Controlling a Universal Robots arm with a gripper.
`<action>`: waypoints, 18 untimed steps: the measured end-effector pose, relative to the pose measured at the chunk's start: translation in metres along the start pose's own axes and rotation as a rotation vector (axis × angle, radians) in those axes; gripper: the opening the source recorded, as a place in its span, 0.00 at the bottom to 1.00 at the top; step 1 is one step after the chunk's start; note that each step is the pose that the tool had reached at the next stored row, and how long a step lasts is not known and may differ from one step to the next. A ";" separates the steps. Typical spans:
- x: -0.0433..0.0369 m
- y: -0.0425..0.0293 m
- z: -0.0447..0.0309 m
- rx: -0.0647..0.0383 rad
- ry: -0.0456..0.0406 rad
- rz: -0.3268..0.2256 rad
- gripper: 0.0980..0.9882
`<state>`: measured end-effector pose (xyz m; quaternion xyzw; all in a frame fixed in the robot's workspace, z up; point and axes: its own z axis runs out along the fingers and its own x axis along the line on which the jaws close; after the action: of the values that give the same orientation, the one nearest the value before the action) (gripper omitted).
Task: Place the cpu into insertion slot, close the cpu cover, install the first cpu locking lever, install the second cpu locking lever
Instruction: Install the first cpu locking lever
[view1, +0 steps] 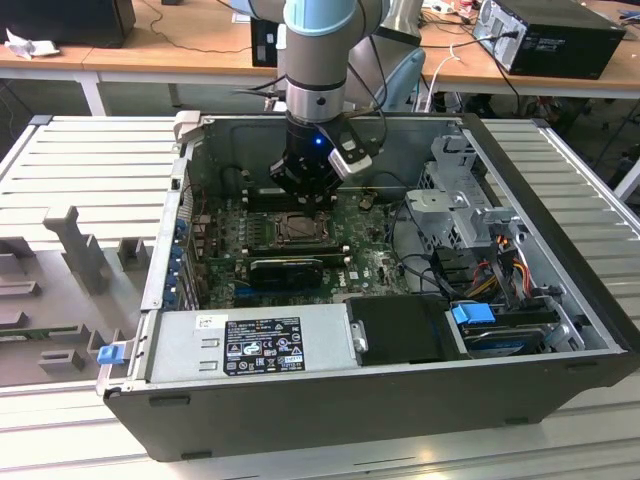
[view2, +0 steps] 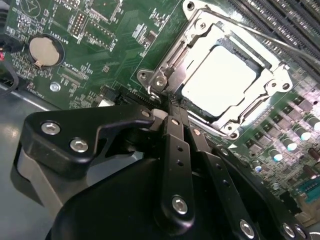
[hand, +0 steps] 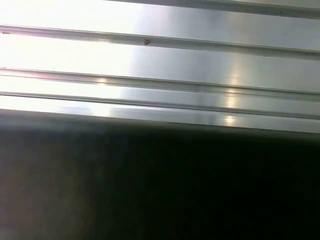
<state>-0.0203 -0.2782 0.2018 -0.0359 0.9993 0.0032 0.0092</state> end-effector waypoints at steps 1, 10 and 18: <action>-0.0002 0.0002 0.0001 -0.013 -0.0011 0.000 0.01; -0.0004 -0.0007 -0.0146 -0.024 -0.0016 0.000 0.01; -0.0002 -0.0039 -0.0146 -0.024 -0.0016 0.000 0.01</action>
<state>-0.0201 -0.2822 0.2163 -0.0358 0.9992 0.0154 0.0095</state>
